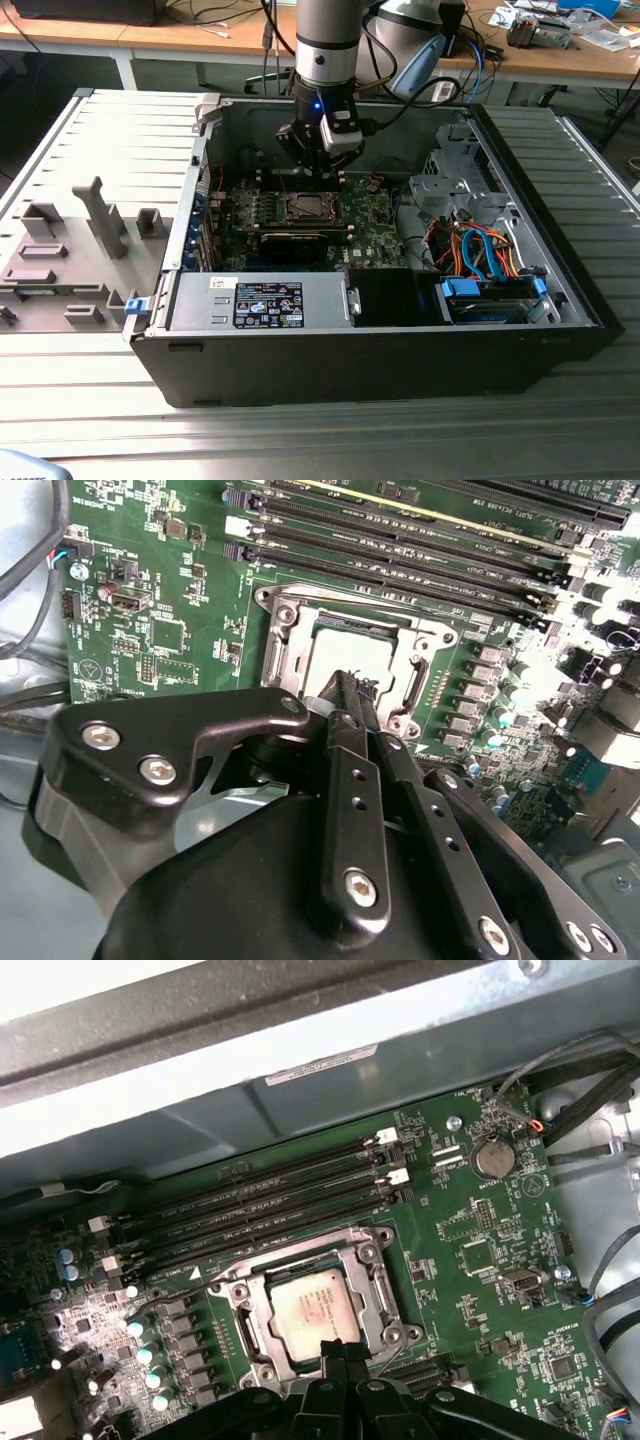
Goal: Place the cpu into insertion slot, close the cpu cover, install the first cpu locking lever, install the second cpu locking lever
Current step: 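Install the first cpu locking lever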
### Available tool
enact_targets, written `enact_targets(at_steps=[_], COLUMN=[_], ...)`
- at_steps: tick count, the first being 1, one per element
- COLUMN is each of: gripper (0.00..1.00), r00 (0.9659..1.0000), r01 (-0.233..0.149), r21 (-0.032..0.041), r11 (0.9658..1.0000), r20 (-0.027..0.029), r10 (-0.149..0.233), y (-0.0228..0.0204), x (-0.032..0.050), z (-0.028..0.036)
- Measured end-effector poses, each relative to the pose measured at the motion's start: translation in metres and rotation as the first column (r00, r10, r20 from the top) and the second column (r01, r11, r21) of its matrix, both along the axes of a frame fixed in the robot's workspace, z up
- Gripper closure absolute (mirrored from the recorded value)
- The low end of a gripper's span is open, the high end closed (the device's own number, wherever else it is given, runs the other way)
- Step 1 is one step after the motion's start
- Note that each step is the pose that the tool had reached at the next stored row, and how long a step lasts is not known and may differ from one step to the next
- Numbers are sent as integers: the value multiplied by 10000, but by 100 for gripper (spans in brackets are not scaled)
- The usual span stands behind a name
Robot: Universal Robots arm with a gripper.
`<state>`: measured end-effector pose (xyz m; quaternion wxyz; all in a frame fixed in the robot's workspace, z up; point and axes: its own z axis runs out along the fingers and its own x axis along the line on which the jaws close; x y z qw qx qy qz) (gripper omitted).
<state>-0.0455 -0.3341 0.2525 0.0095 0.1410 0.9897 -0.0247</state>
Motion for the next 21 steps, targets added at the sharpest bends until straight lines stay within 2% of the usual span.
enact_targets(at_steps=[17, 18, 21], gripper=[89, 89, 89], r00=[9984, 9981, 9973], r01=[-572, -611, -735], r21=[6, 22, 159], r11=[9984, 9981, 9972], r20=[0, 0, 9], r10=[572, 611, 735], y=[0, -1, 0], x=[-1, -1, -1], z=[1, 2, 1])
